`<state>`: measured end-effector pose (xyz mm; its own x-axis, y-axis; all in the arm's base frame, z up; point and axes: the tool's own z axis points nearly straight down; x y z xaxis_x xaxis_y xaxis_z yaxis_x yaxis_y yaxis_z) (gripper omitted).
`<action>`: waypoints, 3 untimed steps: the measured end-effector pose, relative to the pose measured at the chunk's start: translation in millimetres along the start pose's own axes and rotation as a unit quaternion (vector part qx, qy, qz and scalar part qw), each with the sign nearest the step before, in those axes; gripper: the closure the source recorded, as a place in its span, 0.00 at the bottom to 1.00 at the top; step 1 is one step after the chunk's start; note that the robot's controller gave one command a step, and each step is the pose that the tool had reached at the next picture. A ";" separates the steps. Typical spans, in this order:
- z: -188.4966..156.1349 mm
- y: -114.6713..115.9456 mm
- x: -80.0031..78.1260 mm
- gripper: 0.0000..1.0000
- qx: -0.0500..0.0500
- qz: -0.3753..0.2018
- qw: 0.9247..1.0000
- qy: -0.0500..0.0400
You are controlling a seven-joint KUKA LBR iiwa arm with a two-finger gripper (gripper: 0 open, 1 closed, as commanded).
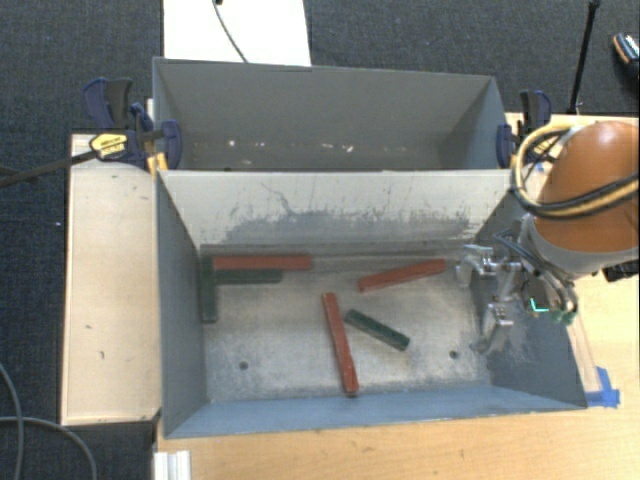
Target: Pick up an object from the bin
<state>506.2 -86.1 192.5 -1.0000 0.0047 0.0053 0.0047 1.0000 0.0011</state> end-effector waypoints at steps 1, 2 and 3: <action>125.1 83.7 -59.1 0.00 -0.001 0.014 1.000 -0.002; 91.1 56.8 -49.1 0.00 0.000 0.081 0.997 -0.006; 91.3 94.7 -26.1 0.00 -0.001 0.208 0.978 -0.002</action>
Offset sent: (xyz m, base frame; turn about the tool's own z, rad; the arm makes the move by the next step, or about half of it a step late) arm 0.0584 0.0800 -0.1225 0.0326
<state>532.3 8.5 101.2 -0.9112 0.4120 0.0024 0.4120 0.9112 0.0009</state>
